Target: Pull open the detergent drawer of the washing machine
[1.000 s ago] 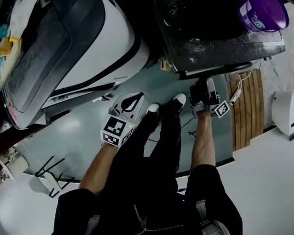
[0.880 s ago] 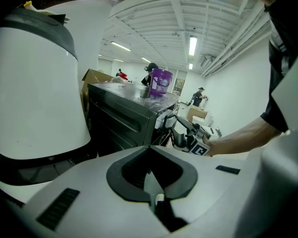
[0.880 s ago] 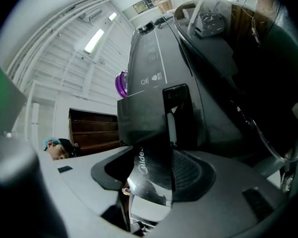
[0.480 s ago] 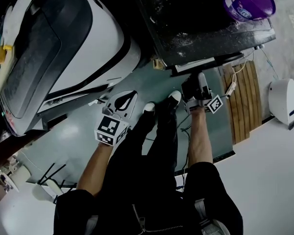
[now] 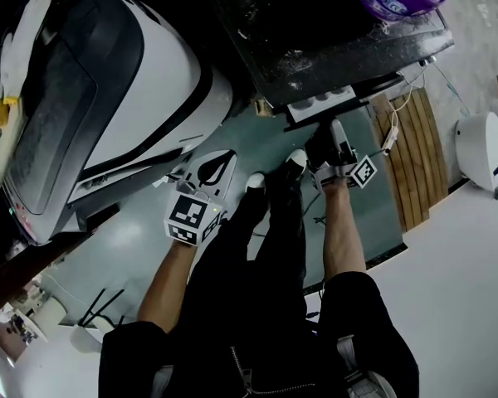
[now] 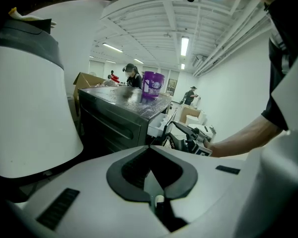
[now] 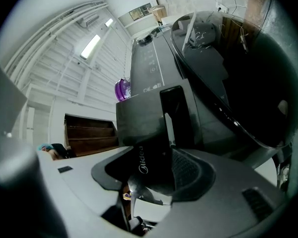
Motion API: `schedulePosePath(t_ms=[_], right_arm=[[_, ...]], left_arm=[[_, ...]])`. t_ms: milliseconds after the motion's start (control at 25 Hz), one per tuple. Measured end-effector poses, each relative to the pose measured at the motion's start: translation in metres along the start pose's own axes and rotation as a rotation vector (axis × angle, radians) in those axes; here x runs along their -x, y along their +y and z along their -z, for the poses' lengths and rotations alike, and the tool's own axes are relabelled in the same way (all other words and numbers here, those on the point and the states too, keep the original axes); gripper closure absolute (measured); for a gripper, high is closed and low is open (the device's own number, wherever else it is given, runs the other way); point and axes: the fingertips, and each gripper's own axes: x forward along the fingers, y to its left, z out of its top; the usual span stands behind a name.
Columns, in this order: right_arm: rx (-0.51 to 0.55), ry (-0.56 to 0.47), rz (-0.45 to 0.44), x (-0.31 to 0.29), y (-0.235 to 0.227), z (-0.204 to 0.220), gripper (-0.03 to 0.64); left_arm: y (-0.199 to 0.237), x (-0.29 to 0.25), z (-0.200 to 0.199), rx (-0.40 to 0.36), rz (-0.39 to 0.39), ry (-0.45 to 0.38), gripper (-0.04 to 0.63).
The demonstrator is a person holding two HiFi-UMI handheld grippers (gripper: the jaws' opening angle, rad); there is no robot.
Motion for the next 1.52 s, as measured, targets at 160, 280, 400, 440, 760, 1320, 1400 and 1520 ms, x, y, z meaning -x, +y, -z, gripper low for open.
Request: schedulePosePath(t_ms=[160,280,400,440,760,1320,1400,1520], right_arm=[[-0.001,-0.024,0.009,0.009,0.002,0.001,0.399],[-0.009,-0.042,0.014,0.015,0.004,0.002,0.399],[-0.016,-0.064,0.020,0.023,0.006,0.002,0.400],[-0.018,-0.073,0.021,0.026,0.007,0.002,0.400],[-0.025,-0.125,0.026,0.039,0.012,0.000,0.410],[-0.022,-0.143,-0.003,0.069,0.020,-0.001,0.449],[-0.019,-0.141,-0.013,0.076,0.025,-0.001,0.455],[-0.012,-0.137,0.007,0.087,0.026,0.000,0.463]], left_arm=[[-0.004,-0.002,-0.003,-0.013,0.021,0.002,0.577],[-0.006,-0.001,-0.005,-0.022,0.030,0.003,0.577],[-0.009,-0.002,-0.009,-0.038,0.045,0.007,0.577],[-0.010,-0.002,-0.010,-0.042,0.051,0.006,0.577],[-0.022,-0.008,-0.018,-0.075,0.095,0.012,0.577],[-0.037,-0.005,-0.019,-0.109,0.123,0.016,0.577],[-0.040,-0.004,-0.015,-0.111,0.126,0.018,0.577],[-0.043,-0.004,-0.009,-0.119,0.133,0.031,0.577]])
